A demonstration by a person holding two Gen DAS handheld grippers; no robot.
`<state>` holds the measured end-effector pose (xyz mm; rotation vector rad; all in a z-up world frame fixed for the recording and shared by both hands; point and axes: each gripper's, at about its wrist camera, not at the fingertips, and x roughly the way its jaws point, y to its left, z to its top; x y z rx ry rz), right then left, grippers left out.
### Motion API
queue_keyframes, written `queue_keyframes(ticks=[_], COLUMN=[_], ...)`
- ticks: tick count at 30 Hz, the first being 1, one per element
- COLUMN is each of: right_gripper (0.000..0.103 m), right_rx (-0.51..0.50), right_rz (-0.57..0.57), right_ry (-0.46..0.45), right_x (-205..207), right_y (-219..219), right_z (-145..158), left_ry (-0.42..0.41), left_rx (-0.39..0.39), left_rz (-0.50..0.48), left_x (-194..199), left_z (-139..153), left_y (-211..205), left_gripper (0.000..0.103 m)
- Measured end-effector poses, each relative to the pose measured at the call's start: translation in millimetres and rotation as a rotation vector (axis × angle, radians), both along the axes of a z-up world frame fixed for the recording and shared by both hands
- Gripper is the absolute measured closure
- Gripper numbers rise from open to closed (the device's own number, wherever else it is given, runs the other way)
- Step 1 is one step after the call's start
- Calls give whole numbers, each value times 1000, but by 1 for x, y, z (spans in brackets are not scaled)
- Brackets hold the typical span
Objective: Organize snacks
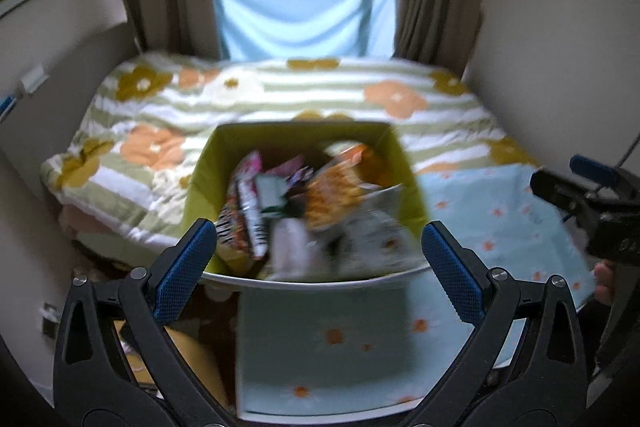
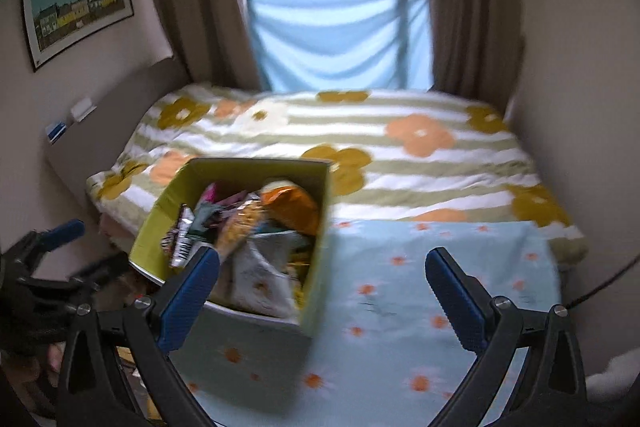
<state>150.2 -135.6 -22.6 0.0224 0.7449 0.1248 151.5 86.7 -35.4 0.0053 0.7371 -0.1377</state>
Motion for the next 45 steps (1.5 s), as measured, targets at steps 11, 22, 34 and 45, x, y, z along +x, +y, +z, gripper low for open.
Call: queue_keyframes(ticks=[11,22,34,45], right_gripper=[1,1,1,1], right_rx=[-54,-60,-56,-55], right_rz=[-102,-149,-145,-150], right_ry=[-129,-174,-178,-171], right_x=[-102,-132,-132,-128], right_y=[-57,-79,-79,-83], right_z=[19,24,25,23], left_ry=[-155,-184,-184,-194], left_rx=[-7,-13,-14,-10], left_rz=[3,6,8,17], left_x=[-94,-120,-121,-122], left_z=[32,35,35,37], left_y=[-55,-72,-73,-80], left_gripper=[1,1,1,1])
